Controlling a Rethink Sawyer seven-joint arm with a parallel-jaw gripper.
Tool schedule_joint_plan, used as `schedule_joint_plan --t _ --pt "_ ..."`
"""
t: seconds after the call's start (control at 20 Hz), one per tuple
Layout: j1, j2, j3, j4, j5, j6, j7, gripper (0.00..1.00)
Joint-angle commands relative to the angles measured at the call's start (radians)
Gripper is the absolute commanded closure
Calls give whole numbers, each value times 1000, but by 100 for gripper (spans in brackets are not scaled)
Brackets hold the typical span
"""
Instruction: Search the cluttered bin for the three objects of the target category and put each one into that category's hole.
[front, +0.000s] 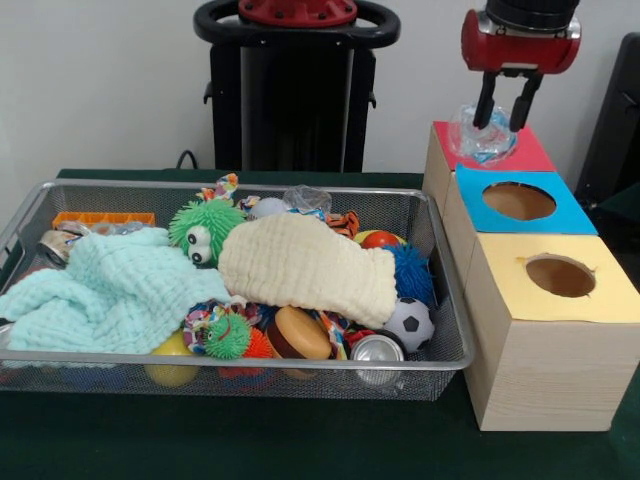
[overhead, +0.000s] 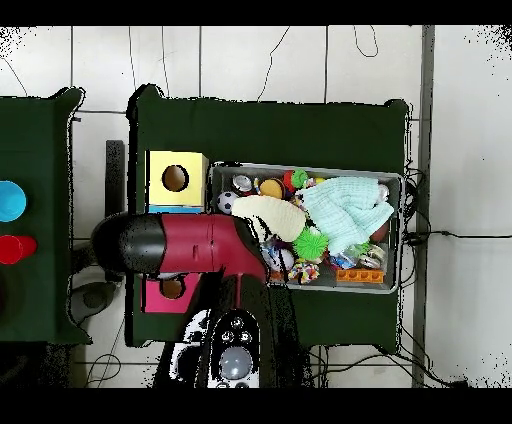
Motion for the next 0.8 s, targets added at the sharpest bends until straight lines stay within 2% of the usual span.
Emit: schedule_joint_plan --t 0.05,0.25,0.8 --pt "8 49 12 88 47 -121 264 100" --pt "25 58 2 87 58 -130 276 100" --pt "48 102 -2 123 87 -236 286 100"
